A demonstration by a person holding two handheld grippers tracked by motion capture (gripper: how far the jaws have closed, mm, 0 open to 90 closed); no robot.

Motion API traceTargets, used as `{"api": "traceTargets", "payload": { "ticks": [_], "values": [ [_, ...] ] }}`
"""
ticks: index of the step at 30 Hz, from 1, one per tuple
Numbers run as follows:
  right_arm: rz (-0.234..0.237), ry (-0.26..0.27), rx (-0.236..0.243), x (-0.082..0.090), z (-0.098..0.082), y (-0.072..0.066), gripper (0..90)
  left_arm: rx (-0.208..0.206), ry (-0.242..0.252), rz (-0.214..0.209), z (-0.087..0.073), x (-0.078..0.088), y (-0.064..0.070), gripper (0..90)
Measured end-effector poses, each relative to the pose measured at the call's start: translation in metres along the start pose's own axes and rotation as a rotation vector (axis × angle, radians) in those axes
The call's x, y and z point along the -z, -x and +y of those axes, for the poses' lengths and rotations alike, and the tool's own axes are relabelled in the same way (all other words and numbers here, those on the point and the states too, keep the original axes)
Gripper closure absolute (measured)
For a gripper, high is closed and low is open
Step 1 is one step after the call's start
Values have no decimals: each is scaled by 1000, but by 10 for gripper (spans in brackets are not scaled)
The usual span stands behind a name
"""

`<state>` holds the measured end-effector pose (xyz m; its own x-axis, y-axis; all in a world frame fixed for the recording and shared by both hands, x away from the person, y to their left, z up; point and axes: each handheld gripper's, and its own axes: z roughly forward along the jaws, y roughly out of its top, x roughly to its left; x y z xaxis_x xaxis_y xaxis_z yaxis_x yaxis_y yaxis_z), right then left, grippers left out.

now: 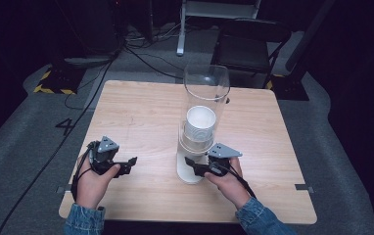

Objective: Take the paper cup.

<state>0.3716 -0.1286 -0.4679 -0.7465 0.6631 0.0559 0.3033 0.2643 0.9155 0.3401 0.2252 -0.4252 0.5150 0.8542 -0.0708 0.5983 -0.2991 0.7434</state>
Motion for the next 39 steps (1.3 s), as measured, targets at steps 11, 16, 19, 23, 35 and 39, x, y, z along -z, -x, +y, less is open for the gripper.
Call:
{"api": "traceTargets", "payload": {
  "ticks": [11,16,19,23,35,39],
  "values": [
    [-2,-52,6,-6,-13,0,350,-3,0,-6,2,-2,0,211],
    [-3,-75,2,-8,-18,0,350,-1,4,-7,2,-2,0,211],
    [-1,-90,-9,-9,-21,0,350,-2,3,-8,3,-3,0,211],
    [1,-106,-15,-9,-24,-1,349,-4,4,-11,4,-3,0,211],
    [-10,-140,-3,-11,-31,-1,349,-6,4,-14,5,-4,0,211],
    [-15,-141,-5,-10,-32,0,349,-5,7,-18,6,-5,1,211]
  ]
}}
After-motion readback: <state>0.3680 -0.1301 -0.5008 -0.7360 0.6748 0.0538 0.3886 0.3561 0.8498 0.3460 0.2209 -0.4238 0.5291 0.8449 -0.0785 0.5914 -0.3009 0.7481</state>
